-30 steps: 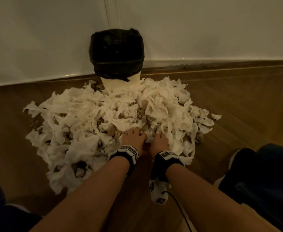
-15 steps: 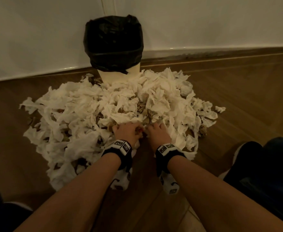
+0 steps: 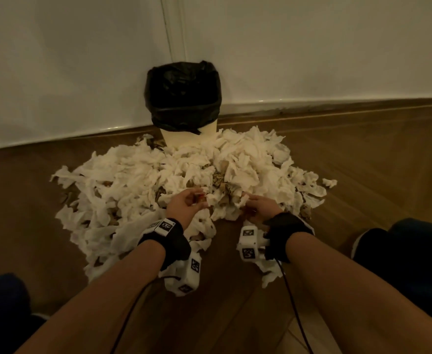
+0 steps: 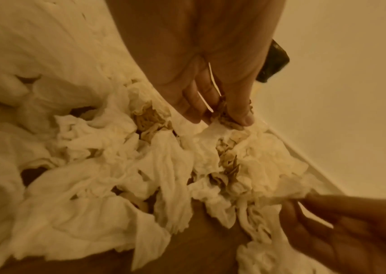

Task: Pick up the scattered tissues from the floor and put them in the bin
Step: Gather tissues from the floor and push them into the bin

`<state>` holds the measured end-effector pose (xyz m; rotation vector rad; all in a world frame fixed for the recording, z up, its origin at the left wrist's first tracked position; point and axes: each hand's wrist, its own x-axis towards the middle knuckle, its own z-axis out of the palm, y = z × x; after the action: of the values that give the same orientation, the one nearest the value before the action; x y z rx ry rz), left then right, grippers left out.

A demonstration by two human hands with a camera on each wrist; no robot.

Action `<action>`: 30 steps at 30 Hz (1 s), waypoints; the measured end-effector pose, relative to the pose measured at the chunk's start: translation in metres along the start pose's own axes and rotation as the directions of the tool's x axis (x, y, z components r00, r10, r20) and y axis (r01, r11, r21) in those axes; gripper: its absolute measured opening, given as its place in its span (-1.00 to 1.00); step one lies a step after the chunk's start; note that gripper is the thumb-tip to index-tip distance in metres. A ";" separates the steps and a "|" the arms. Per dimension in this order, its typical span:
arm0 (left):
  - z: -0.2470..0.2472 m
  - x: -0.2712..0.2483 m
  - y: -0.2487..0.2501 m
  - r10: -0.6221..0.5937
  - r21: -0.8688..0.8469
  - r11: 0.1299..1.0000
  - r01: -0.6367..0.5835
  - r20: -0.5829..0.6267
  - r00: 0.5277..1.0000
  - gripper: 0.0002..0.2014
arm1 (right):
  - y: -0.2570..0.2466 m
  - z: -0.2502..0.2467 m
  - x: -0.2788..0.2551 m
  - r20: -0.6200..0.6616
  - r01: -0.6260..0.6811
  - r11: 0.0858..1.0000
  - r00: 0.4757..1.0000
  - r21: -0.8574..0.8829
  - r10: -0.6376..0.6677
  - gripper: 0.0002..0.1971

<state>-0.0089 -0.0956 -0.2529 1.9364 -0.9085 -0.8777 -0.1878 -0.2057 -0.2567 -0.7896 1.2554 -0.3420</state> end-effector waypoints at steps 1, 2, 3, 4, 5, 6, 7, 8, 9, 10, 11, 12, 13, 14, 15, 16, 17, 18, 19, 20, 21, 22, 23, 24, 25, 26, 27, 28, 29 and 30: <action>-0.002 -0.001 0.002 -0.006 -0.019 1.000 0.006 -0.015 1.000 -0.65 | -0.004 -0.002 -0.004 0.034 -0.010 0.995 0.999 0.099 0.007 -0.68; -0.005 -0.002 0.004 -0.015 -0.047 0.999 0.014 -0.026 1.000 -0.66 | -0.007 -0.004 -0.010 0.083 -0.024 0.973 0.997 0.228 0.006 -0.66; -0.007 -0.002 0.007 -0.023 -0.080 0.997 0.021 -0.033 0.999 -0.66 | -0.009 -0.005 -0.017 0.135 -0.046 0.931 0.991 0.363 -0.004 -0.63; -0.010 -0.003 0.010 -0.031 -0.105 0.994 0.027 -0.035 0.999 -0.67 | -0.013 -0.004 -0.025 0.162 -0.054 0.897 0.987 0.439 -0.020 -0.61; -0.013 -0.003 0.013 -0.034 -0.122 0.992 0.029 -0.039 0.999 -0.68 | -0.016 -0.002 -0.031 0.178 -0.058 0.877 0.984 0.477 -0.032 -0.60; -0.017 -0.003 0.018 -0.026 -0.132 0.991 0.019 -0.050 0.998 -0.69 | -0.021 0.001 -0.039 0.187 -0.051 0.872 0.981 0.488 -0.047 -0.60; -0.021 -0.003 0.022 -0.015 -0.148 0.989 0.005 -0.065 0.998 -0.72 | -0.025 0.004 -0.045 0.192 -0.040 0.869 0.979 0.493 -0.063 -0.61; -0.026 -0.003 0.028 -0.007 -0.174 0.985 -0.007 -0.079 0.997 -0.74 | -0.031 0.008 -0.050 0.195 -0.025 0.866 0.977 0.499 -0.084 -0.62; -0.030 -0.003 0.035 -0.001 -0.202 0.979 -0.017 -0.090 0.996 -0.74 | -0.039 0.011 -0.055 0.189 -0.006 0.863 0.976 0.506 -0.104 -0.62; -0.036 -0.002 0.042 0.005 -0.225 0.974 -0.027 -0.097 0.995 -0.73 | -0.046 0.015 -0.058 0.192 0.015 0.860 0.973 0.511 -0.131 -0.62; -0.041 -0.001 0.050 0.015 -0.241 0.970 -0.040 -0.105 0.994 -0.71 | -0.054 0.020 -0.063 0.199 0.035 0.855 0.967 0.518 -0.160 -0.62; -0.047 0.000 0.057 0.026 -0.252 0.966 -0.054 -0.112 0.993 -0.70 | -0.061 0.024 -0.066 0.200 0.052 0.846 0.962 0.530 -0.184 -0.61; -0.052 0.003 0.064 0.042 -0.262 0.962 -0.073 -0.123 0.992 -0.69 | -0.069 0.027 -0.068 0.202 0.064 0.837 0.958 0.544 -0.205 -0.61; -0.058 0.005 0.071 0.062 -0.269 0.958 -0.097 -0.136 0.989 -0.70 | -0.078 0.031 -0.070 0.204 0.078 0.829 0.952 0.554 -0.226 -0.61; -0.063 0.008 0.078 0.083 -0.276 0.953 -0.122 -0.149 0.985 -0.71 | -0.087 0.034 -0.072 0.207 0.092 0.822 0.946 0.562 -0.248 -0.61; -0.070 0.012 0.087 0.101 -0.290 0.946 -0.145 -0.163 0.982 -0.72 | -0.097 0.037 -0.074 0.218 0.107 0.817 0.937 0.567 -0.274 -0.62; -0.076 0.016 0.097 0.109 -0.317 0.935 -0.160 -0.174 0.979 -0.72 | -0.108 0.040 -0.076 0.228 0.120 0.810 0.927 0.573 -0.298 -0.62; -0.082 0.019 0.108 0.109 -0.352 0.921 -0.170 -0.185 0.977 -0.72 | -0.120 0.043 -0.079 0.241 0.133 0.807 0.915 0.576 -0.323 -0.63; -0.088 0.024 0.118 0.111 -0.384 0.905 -0.182 -0.201 0.973 -0.72 | -0.132 0.046 -0.081 0.254 0.150 0.807 0.902 0.571 -0.348 -0.63; -0.095 0.029 0.129 0.118 -0.411 0.889 -0.202 -0.221 0.968 -0.71 | -0.146 0.050 -0.083 0.270 0.170 0.810 0.888 0.561 -0.373 -0.64; -0.101 0.034 0.140 0.128 -0.435 0.872 -0.225 -0.241 0.962 -0.71 | -0.160 0.053 -0.085 0.286 0.192 0.813 0.871 0.550 -0.400 -0.66; -0.107 0.039 0.150 0.142 -0.460 0.851 -0.252 -0.260 0.955 -0.71 | -0.174 0.058 -0.088 0.298 0.217 0.813 0.854 0.540 -0.426 -0.68; -0.114 0.045 0.160 0.160 -0.486 0.828 -0.280 -0.275 0.948 -0.72 | -0.188 0.063 -0.090 0.309 0.242 0.810 0.836 0.534 -0.453 -0.72; -0.120 0.049 0.168 0.179 -0.505 0.806 -0.308 -0.288 0.941 -0.72 | -0.201 0.069 -0.093 0.318 0.266 0.803 0.816 0.534 -0.482 -0.77; -0.126 0.054 0.176 0.197 -0.518 0.789 -0.332 -0.299 0.934 -0.71 | -0.213 0.074 -0.095 0.327 0.286 0.795 0.797 0.536 -0.507 -0.79; -0.131 0.059 0.183 0.213 -0.522 0.777 -0.352 -0.308 0.927 -0.71 | -0.225 0.079 -0.097 0.335 0.303 0.787 0.780 0.537 -0.529 -0.80; -0.136 0.064 0.190 0.225 -0.521 0.771 -0.368 -0.317 0.921 -0.71 | -0.236 0.084 -0.098 0.339 0.316 0.782 0.768 0.537 -0.543 -0.80; -0.141 0.069 0.196 0.235 -0.514 0.769 -0.379 -0.325 0.916 -0.71 | -0.245 0.089 -0.099 0.346 0.320 0.780 0.759 0.538 -0.551 -0.79; -0.145 0.074 0.202 0.242 -0.508 0.769 -0.389 -0.331 0.912 -0.72 | -0.253 0.093 -0.100 0.352 0.322 0.780 0.754 0.537 -0.554 -0.79; -0.148 0.079 0.207 0.249 -0.504 0.767 -0.398 -0.338 0.908 -0.72 | -0.259 0.097 -0.100 0.352 0.326 0.779 0.753 0.535 -0.556 -0.77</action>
<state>0.0960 -0.1936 -0.0282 1.2820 -0.6993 -0.5824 -0.0798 -0.2900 0.0040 -0.7136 0.4444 -0.7478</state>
